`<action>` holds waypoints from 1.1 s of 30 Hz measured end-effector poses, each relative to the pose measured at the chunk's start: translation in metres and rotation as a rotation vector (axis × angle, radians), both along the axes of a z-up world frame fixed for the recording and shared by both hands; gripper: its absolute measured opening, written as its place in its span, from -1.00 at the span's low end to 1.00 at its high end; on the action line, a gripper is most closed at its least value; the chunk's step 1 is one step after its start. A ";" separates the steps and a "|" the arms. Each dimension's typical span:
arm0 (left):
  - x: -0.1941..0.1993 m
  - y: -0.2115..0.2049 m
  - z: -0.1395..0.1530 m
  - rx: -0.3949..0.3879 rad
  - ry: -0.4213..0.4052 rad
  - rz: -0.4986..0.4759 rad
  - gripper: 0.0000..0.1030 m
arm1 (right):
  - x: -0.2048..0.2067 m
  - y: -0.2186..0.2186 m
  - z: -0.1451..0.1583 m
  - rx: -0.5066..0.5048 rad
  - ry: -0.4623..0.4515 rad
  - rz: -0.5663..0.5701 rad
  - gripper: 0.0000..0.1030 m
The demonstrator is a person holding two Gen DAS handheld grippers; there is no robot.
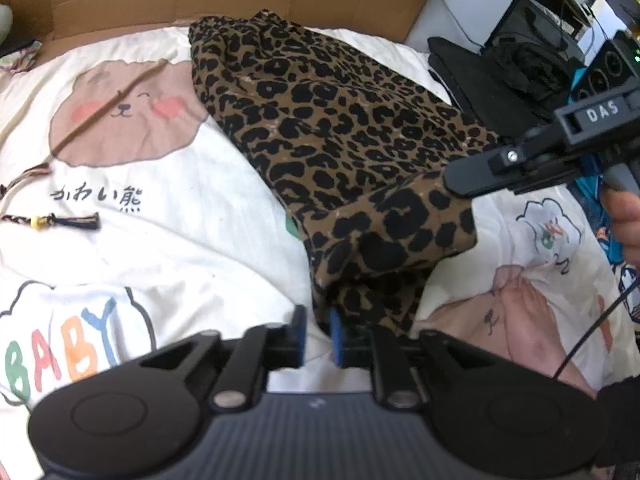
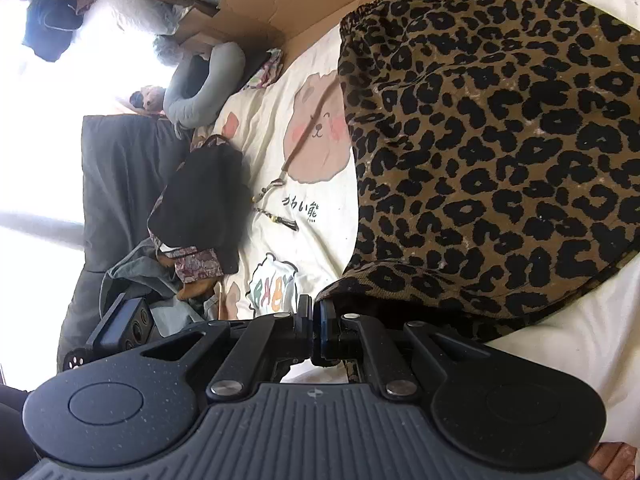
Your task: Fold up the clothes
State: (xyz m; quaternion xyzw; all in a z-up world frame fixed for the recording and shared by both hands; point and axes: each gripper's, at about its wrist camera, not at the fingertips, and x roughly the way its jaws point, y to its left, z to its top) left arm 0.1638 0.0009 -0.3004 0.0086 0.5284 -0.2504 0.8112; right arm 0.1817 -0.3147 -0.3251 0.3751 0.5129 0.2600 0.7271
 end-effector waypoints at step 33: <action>0.011 0.009 -0.011 0.027 -0.054 -0.027 -0.88 | 0.007 -0.059 -0.032 -0.360 0.035 -0.131 -0.90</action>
